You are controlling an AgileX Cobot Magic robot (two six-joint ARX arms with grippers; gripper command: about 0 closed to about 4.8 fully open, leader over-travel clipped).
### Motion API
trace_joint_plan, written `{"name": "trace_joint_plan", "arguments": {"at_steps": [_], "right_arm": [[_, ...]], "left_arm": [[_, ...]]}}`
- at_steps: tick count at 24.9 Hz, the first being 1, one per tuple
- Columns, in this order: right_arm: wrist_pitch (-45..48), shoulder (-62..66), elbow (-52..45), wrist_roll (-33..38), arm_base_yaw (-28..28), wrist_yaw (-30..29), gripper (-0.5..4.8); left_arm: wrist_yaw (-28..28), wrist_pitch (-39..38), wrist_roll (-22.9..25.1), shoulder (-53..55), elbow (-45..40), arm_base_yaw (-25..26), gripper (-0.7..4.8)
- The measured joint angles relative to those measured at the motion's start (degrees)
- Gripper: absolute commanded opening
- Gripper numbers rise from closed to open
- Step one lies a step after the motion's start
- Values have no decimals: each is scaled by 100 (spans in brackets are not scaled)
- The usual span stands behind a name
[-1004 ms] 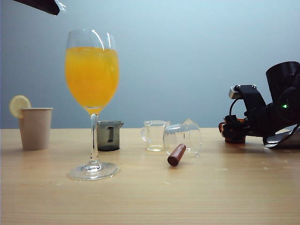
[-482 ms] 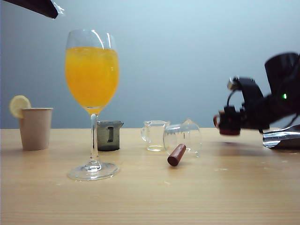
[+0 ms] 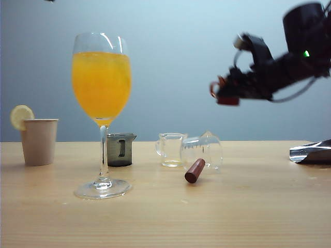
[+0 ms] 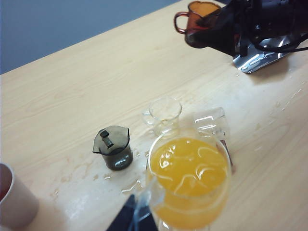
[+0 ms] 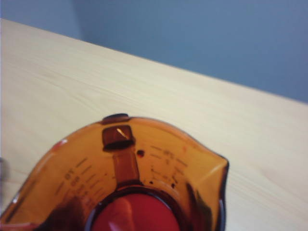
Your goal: Pick up the fourth measuring cup from the left, pour the grenadine inside into the goblet, and finally put the measuring cup back in its original place.
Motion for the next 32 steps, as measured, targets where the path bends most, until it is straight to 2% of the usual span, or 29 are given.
{"name": "trace_joint_plan", "arguments": {"at_steps": [6, 9, 14, 20, 26, 32], "right_arm": [[-466, -658, 2, 0, 610, 2, 147], [-732, -946, 0, 2, 1038, 291, 147], [-752, -1110, 2, 2, 1683, 361, 145], [-872, -1121, 37, -48, 2306, 935, 145], [-1604, -1126, 544, -743, 2605, 1185, 145], [-1829, -1130, 675, -1045, 2745, 1366, 145]], "left_arm": [[90, -793, -210, -367, 133, 0, -5], [267, -1019, -433, -527, 144, -2, -5], [470, -1054, -763, -623, 168, -2, -5], [605, -1134, -1036, -649, 186, -7, -5], [542, -1314, -1117, -645, 492, -7, -5], [374, -1526, -1117, -492, 487, -7, -5]]}}
